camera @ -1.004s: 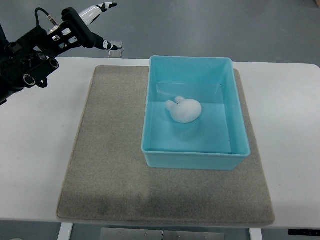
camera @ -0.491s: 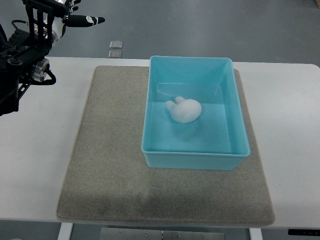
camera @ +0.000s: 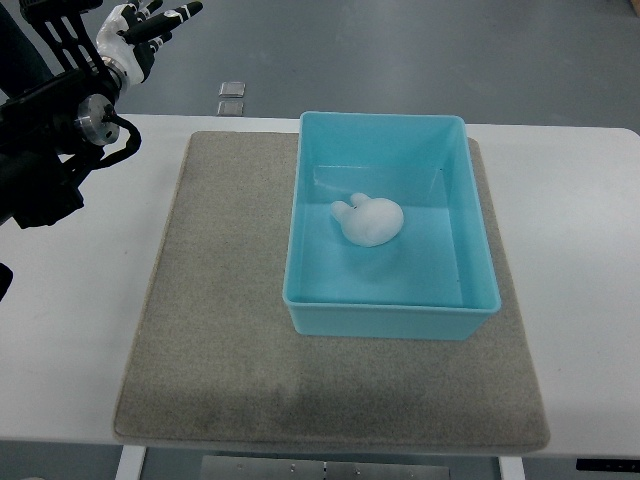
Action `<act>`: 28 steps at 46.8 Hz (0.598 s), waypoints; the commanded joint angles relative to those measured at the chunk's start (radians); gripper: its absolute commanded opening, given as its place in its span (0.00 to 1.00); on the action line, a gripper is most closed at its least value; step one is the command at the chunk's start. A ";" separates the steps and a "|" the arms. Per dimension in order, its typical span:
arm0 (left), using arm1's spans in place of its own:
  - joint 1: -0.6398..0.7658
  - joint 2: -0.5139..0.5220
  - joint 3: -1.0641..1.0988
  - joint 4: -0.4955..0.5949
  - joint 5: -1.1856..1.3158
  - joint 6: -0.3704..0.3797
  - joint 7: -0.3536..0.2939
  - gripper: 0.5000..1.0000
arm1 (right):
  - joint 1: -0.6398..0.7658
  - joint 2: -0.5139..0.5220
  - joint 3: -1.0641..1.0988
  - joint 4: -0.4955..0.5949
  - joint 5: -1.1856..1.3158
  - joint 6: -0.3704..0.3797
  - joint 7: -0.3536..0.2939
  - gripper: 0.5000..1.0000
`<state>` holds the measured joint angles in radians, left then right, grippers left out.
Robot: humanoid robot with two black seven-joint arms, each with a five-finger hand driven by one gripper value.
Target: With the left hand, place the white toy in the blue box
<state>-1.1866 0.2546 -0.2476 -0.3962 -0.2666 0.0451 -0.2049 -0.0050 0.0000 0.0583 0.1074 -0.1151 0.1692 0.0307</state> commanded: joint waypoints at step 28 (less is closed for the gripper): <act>0.116 -0.047 -0.363 0.013 -0.005 -0.286 -0.030 0.98 | 0.000 0.000 0.000 0.000 0.000 -0.001 0.000 0.87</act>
<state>-1.0762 0.2090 -0.5718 -0.3813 -0.2708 -0.2371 -0.2312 -0.0047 0.0000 0.0583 0.1074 -0.1150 0.1693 0.0307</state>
